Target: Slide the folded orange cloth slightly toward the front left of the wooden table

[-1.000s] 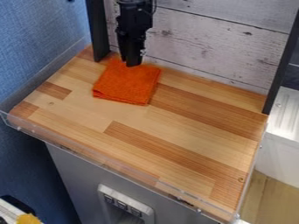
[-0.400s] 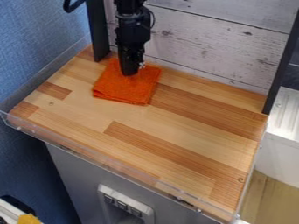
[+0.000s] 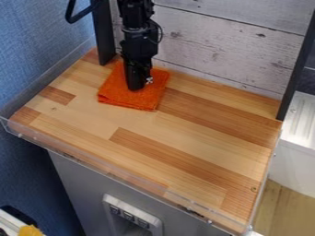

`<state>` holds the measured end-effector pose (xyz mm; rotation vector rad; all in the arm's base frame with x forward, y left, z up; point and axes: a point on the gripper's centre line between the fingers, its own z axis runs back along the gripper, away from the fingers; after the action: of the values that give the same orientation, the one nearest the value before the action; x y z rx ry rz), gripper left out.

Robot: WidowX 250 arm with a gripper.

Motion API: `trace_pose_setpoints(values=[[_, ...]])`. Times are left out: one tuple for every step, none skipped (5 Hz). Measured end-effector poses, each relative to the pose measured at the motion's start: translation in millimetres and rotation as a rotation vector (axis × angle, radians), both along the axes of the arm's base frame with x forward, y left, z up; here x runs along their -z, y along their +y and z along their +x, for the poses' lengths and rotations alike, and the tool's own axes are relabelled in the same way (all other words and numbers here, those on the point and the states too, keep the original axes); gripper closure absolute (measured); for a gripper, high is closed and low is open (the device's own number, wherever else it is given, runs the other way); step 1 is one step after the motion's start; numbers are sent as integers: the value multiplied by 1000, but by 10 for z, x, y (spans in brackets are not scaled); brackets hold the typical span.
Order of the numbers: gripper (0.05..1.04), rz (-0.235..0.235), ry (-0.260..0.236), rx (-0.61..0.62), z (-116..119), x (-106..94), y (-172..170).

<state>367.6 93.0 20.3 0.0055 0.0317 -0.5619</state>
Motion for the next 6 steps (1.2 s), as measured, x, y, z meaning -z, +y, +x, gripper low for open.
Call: trace_pose_setpoints(values=[[1025,9,-15,0,22,4,14],[1025,13,-29,-6,26,33,16],[1025,14,-32,-42,-60,35,0],[1025,17,-47,-127,-177,10,11],[1025,16,-53,-219,-294,17,-11],[1025,6,-57,-311,-404,36,-21]])
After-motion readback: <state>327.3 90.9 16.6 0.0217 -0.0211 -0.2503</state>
